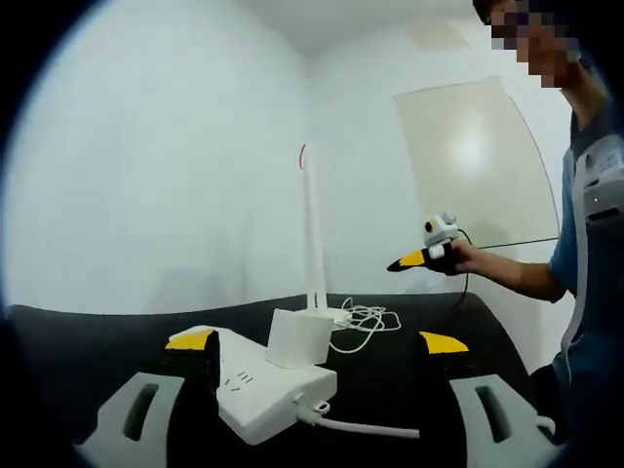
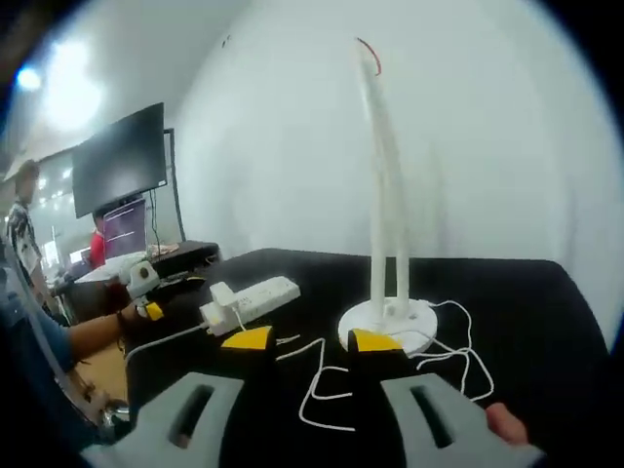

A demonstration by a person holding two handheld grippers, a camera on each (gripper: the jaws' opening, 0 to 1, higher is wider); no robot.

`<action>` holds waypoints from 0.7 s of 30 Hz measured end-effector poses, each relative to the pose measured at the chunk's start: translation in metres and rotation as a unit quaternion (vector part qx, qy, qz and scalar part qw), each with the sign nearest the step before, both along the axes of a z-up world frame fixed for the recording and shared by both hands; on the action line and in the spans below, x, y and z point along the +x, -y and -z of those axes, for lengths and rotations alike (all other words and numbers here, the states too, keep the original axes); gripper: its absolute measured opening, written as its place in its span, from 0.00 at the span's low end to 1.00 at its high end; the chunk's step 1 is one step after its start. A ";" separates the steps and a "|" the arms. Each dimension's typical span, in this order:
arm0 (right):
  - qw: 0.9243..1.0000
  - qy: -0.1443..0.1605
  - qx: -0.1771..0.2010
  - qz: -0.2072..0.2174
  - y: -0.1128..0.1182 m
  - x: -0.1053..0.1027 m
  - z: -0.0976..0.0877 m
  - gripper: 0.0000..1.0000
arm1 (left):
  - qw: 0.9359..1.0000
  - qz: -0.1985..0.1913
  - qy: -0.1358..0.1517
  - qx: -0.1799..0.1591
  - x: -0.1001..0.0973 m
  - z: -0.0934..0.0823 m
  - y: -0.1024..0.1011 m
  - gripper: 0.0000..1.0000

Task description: Insert the desk lamp plug into the socket, turn on the power strip switch, turn on the lamp switch, then turn off the lamp switch, turn off the power strip switch, and remove the plug from the socket.

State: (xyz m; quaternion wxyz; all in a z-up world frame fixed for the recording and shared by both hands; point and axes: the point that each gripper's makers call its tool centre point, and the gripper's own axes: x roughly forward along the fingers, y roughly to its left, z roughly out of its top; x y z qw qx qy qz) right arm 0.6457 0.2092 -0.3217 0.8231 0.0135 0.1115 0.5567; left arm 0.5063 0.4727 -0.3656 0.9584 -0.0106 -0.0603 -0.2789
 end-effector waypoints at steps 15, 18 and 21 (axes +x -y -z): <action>1.000 -0.016 -0.005 -0.013 -0.011 0.034 0.004 0.31 | 1.000 0.002 -0.003 0.009 -0.001 0.002 0.004 0.77; 1.000 -0.015 0.000 -0.021 -0.013 0.042 0.003 0.31 | 1.000 0.002 -0.003 0.008 -0.002 0.002 0.005 0.77; 0.999 -0.013 0.001 -0.031 -0.017 0.046 0.002 0.31 | 1.000 0.002 -0.004 0.007 -0.002 0.001 0.005 0.77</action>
